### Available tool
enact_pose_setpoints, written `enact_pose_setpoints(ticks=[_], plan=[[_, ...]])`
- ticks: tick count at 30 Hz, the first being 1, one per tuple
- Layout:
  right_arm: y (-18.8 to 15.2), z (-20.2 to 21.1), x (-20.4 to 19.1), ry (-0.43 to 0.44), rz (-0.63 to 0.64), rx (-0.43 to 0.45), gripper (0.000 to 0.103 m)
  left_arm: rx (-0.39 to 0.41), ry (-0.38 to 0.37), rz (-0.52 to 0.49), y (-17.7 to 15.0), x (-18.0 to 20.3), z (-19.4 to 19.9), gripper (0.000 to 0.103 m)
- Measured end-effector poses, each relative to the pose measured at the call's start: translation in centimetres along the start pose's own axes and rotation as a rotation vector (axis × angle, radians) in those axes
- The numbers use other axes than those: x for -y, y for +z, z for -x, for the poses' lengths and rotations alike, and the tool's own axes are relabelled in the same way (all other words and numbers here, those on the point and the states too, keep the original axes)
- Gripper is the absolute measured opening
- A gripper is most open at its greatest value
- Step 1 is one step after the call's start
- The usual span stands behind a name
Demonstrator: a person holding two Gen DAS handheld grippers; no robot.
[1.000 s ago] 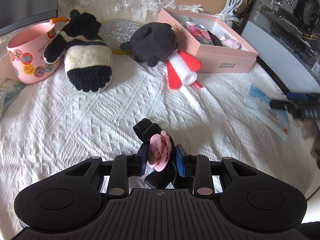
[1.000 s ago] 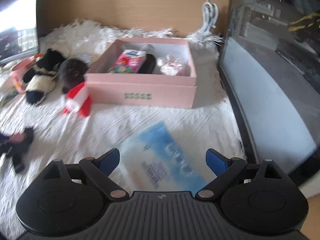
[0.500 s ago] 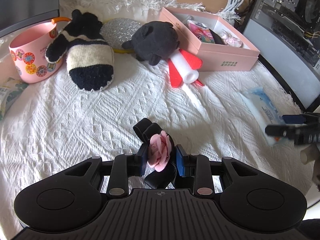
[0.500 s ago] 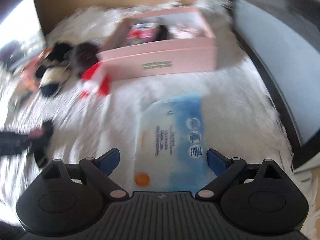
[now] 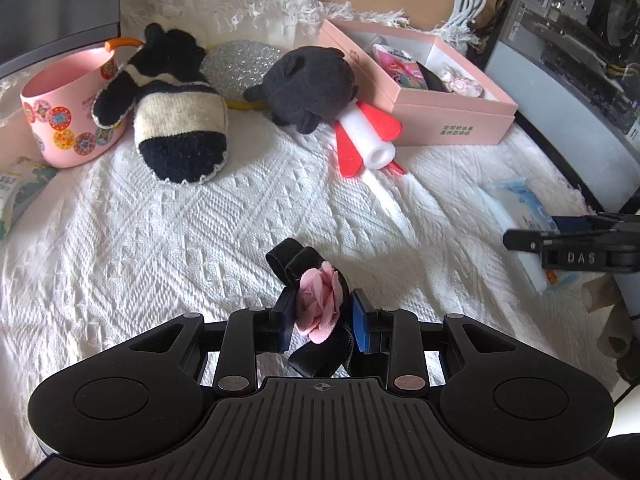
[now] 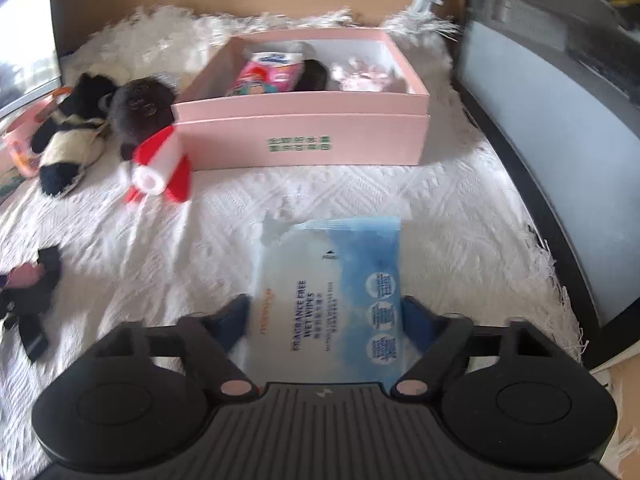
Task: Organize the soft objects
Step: 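Grasp the blue wet wipes pack with the right gripper, then carry the hair tie and wipes pack into the pink box and open both grippers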
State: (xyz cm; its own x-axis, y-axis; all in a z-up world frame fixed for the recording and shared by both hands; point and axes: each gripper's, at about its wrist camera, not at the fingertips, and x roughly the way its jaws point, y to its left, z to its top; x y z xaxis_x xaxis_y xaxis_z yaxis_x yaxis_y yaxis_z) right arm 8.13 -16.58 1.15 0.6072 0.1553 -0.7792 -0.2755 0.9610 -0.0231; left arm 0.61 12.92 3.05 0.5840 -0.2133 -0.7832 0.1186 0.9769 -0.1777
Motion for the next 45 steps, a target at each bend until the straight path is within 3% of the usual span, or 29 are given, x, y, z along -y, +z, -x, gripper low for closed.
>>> enact_pose_setpoints(ticks=[7, 9, 14, 18, 20, 22, 24, 27, 29, 31, 34, 39, 45], plan=[[0.4, 2.4, 0.0, 0.02, 0.068, -0.016, 0.076, 0.021, -0.024, -0.017, 1.3, 1.9, 0.9, 0.033], [0.5, 3.6, 0.6, 0.038, 0.094, 0.0, 0.076, 0.047, -0.068, 0.007, 2.9, 3.0, 1.4, 0.033], [1.3, 5.3, 2.5, 0.059, 0.109, 0.059, 0.076, 0.156, -0.115, -0.089, 10.2, 7.5, 1.3, 0.033], [1.9, 5.8, 3.5, 0.047, 0.077, 0.115, 0.076, 0.255, -0.097, -0.17, 16.8, 10.7, -0.3, 0.033], [2.2, 6.1, 3.8, 0.044, 0.052, 0.128, 0.076, 0.298, -0.089, -0.156, 19.5, 11.6, -1.3, 0.035], [2.2, 6.5, 4.0, 0.043, 0.04, 0.146, 0.076, 0.294, -0.104, -0.123, 22.1, 12.0, -3.3, 0.037], [2.3, 6.6, 4.1, 0.012, 0.031, 0.15, 0.076, 0.208, -0.12, -0.151, 23.5, 12.6, -6.5, 0.038], [2.3, 6.8, 4.7, 0.001, 0.026, 0.151, 0.076, 0.139, -0.019, -0.228, 23.1, 13.5, -10.9, 0.039], [2.3, 6.5, 4.9, -0.035, 0.037, 0.145, 0.076, 0.201, 0.058, -0.22, 22.1, 13.3, -11.3, 0.039], [2.3, 6.4, 5.2, -0.057, 0.029, 0.134, 0.076, 0.286, 0.039, -0.126, 21.7, 12.0, -10.2, 0.039], [2.5, 6.1, 5.9, -0.036, 0.004, 0.115, 0.076, 0.266, -0.057, -0.049, 21.5, 10.4, -9.0, 0.039], [4.7, 5.2, 5.5, -0.03, 0.054, 0.144, 0.076, 0.315, -0.06, 0.057, 19.4, 7.3, -5.1, 0.039], [13.3, 3.9, 5.1, 0.024, 0.05, 0.298, 0.079, 0.29, -0.041, 0.145, 15.1, 5.0, -2.0, 0.038]])
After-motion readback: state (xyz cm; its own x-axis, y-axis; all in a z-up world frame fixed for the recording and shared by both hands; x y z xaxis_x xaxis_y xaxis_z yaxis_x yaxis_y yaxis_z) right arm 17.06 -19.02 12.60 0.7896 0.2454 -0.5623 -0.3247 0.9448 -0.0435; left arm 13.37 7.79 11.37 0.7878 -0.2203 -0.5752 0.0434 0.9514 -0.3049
